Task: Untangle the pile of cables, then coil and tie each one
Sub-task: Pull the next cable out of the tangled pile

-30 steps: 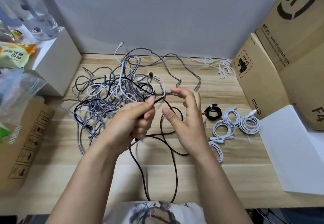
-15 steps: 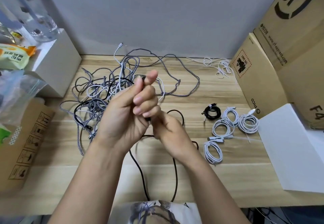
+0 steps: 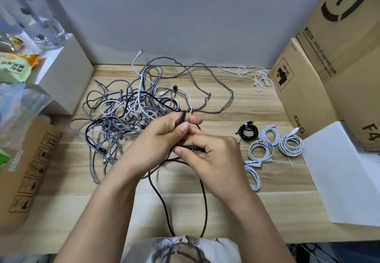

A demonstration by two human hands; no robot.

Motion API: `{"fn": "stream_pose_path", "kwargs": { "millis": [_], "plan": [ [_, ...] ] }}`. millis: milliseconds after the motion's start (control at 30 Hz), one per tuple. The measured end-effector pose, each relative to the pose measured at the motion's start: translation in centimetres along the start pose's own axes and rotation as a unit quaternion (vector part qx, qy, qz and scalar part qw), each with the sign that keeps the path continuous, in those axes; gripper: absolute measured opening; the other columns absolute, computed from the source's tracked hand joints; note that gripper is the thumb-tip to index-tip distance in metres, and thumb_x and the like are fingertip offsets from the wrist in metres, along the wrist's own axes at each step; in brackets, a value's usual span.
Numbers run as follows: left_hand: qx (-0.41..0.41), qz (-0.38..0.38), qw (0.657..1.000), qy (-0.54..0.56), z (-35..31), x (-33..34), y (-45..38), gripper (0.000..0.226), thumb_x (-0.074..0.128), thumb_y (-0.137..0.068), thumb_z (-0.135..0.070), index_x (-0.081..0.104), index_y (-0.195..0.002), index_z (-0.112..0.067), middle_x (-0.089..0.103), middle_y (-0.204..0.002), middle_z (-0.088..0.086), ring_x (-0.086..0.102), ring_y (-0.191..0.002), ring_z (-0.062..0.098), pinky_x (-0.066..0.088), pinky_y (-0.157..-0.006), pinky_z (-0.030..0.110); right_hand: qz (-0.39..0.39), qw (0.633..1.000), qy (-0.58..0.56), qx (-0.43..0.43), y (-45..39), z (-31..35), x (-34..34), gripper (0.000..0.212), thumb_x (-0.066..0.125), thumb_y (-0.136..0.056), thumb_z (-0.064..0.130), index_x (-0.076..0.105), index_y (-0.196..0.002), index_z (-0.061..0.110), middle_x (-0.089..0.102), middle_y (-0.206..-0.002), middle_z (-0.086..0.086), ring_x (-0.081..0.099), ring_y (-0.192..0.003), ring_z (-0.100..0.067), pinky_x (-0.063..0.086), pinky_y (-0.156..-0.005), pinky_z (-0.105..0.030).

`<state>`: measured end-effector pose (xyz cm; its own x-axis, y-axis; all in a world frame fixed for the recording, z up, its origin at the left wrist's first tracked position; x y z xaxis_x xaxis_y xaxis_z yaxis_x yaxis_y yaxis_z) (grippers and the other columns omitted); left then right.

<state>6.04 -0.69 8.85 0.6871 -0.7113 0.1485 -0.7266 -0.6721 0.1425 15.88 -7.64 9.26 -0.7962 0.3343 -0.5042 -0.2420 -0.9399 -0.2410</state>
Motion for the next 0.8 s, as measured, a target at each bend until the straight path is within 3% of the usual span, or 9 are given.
{"fn": "stream_pose_path", "kwargs": {
  "millis": [133, 200, 267, 367, 433, 533, 633, 733, 800],
  "plan": [
    [0.027, 0.014, 0.998, -0.055, -0.2, 0.4, -0.1, 0.021, 0.048, -0.091, -0.017, 0.067, -0.083, -0.019, 0.066, -0.071, -0.008, 0.061, -0.070, 0.004, 0.046, -0.066, 0.013, -0.066, 0.997, 0.004, -0.044, -0.2, 0.2, -1.0, 0.023, 0.072, -0.065, 0.041, 0.069, -0.065, 0.018, 0.066, -0.062, 0.004, 0.060, -0.058, -0.013, 0.048, -0.053, -0.034],
    [0.024, 0.034, 0.997, -0.069, -0.4, 1.0, 0.0, 0.036, 0.046, -0.095, -0.019, 0.067, -0.065, -0.023, 0.064, -0.063, -0.008, 0.058, -0.059, 0.003, 0.044, -0.059, 0.012, -0.091, 0.994, -0.016, -0.062, -0.4, 0.4, -1.9, 0.018, 0.080, -0.059, 0.033, 0.071, -0.063, 0.018, 0.064, -0.061, 0.006, 0.057, -0.056, -0.009, 0.046, -0.052, -0.029],
    [0.008, 0.051, 0.997, -0.065, -0.5, 1.1, 0.2, 0.042, 0.041, -0.096, -0.027, 0.064, -0.060, -0.023, 0.058, -0.050, -0.002, 0.048, -0.043, 0.009, 0.038, -0.048, 0.015, -0.126, 0.988, -0.062, -0.057, -0.7, 0.5, -3.0, 0.014, 0.083, -0.056, 0.024, 0.071, -0.063, 0.021, 0.059, -0.057, 0.010, 0.047, -0.050, -0.002, 0.038, -0.050, -0.020],
    [-0.001, 0.089, 0.996, 0.018, -0.5, 1.2, 0.7, 0.036, 0.042, -0.095, -0.032, 0.062, -0.066, -0.024, 0.040, -0.041, -0.006, 0.026, -0.040, 0.009, 0.022, -0.041, 0.018, -0.151, 0.976, -0.148, -0.042, -1.3, -0.3, -4.0, 0.018, 0.081, -0.061, 0.020, 0.069, -0.063, 0.032, 0.055, -0.056, 0.019, 0.040, -0.051, 0.000, 0.032, -0.053, -0.015],
    [-0.005, 0.105, 0.984, 0.142, -0.9, 1.5, 0.8, 0.029, 0.048, -0.089, -0.038, 0.061, -0.068, -0.023, 0.034, -0.041, -0.011, 0.023, -0.040, 0.005, 0.023, -0.040, 0.015, -0.132, 0.970, -0.204, -0.022, -1.7, -0.7, -3.7, 0.015, 0.076, -0.071, 0.025, 0.069, -0.068, 0.038, 0.060, -0.060, 0.020, 0.046, -0.056, 0.002, 0.036, -0.055, -0.014],
    [0.020, 0.141, 0.945, 0.295, -1.8, 1.9, 0.7, 0.021, 0.056, -0.086, -0.036, 0.064, -0.079, -0.018, 0.029, -0.045, -0.013, 0.021, -0.040, 0.003, 0.024, -0.039, 0.013, -0.089, 0.960, -0.262, 0.045, -1.8, -1.3, -2.0, 0.017, 0.058, -0.087, 0.027, 0.063, -0.070, 0.026, 0.051, -0.050, 0.017, 0.043, -0.047, 0.002, 0.032, -0.050, -0.007],
    [0.048, 0.180, 0.907, 0.377, -2.6, 1.9, 0.3, 0.027, 0.053, -0.091, -0.025, 0.066, -0.107, -0.006, 0.036, -0.050, -0.010, 0.022, -0.043, 0.003, 0.027, -0.042, 0.014, 0.001, 0.946, -0.310, 0.092, -1.5, -1.7, -0.2, 0.028, 0.047, -0.091, 0.034, 0.056, -0.070, 0.017, 0.037, -0.047, 0.015, 0.030, -0.043, 0.001, 0.026, -0.043, -0.008],
    [0.068, 0.141, 0.890, 0.428, -2.7, 2.1, -0.1, 0.042, 0.055, -0.090, -0.018, 0.053, -0.124, 0.005, 0.051, -0.055, -0.006, 0.033, -0.041, 0.003, 0.037, -0.043, 0.013, 0.067, 0.931, -0.332, 0.134, -1.2, -1.8, 1.0, 0.026, 0.040, -0.091, 0.027, 0.046, -0.068, 0.017, 0.033, -0.043, 0.016, 0.028, -0.039, 0.003, 0.023, -0.039, -0.006],
    [0.081, 0.076, 0.900, 0.422, -2.5, 2.2, -0.3, 0.044, 0.048, -0.090, -0.019, 0.044, -0.128, 0.003, 0.055, -0.059, -0.006, 0.045, -0.044, 0.002, 0.044, -0.048, 0.014, 0.095, 0.938, -0.295, 0.152, -0.8, -1.9, 1.6, 0.031, 0.041, -0.097, 0.023, 0.043, -0.067, 0.019, 0.035, -0.042, 0.015, 0.029, -0.038, 0.002, 0.024, -0.041, -0.008]
  ]
}}
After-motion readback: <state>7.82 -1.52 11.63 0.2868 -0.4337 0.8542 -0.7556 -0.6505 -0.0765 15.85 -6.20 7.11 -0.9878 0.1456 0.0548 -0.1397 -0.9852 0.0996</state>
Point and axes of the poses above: each hand's wrist, its own y-axis away from the middle knuckle, its own x-axis out of the palm, z = x × y, the point moved 3 cm from there along -y, towards the middle knuckle
